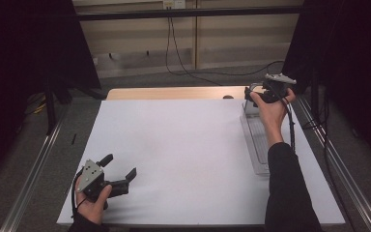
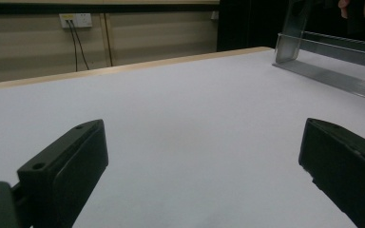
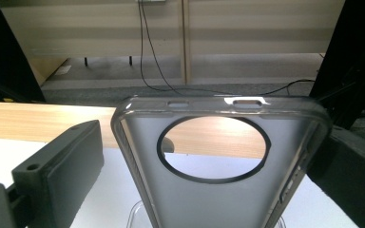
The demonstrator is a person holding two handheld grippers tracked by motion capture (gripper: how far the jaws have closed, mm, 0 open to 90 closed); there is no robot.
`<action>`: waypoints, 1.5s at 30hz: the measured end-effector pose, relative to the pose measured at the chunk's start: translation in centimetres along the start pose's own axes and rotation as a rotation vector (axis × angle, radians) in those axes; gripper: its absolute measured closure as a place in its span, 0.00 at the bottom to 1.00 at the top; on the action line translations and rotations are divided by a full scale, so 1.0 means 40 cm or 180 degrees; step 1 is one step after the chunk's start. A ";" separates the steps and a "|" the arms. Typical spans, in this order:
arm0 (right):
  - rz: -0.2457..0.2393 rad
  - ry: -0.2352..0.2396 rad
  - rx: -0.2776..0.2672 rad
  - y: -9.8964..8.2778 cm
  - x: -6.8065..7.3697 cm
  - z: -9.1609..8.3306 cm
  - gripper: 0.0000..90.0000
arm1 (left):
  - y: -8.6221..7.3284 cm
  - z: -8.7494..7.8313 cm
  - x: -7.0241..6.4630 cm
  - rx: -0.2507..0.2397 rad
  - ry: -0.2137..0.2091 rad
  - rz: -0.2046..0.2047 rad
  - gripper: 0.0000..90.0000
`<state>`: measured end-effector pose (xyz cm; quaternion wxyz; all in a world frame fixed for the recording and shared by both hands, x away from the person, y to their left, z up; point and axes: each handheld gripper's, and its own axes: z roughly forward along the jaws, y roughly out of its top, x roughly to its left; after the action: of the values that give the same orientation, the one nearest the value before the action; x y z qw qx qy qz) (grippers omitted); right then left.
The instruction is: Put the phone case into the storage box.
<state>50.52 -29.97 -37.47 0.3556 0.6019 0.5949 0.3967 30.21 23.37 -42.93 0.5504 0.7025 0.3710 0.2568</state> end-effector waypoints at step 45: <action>0.0044 0.0166 -0.0226 0.023 -0.023 -0.018 0.00 | 0.002 0.001 -0.002 -0.0026 0.0002 -0.0013 0.03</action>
<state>50.30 -30.97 -36.39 0.3584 0.5825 0.5853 0.4355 30.21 23.27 -42.86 0.5537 0.6993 0.3715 0.2575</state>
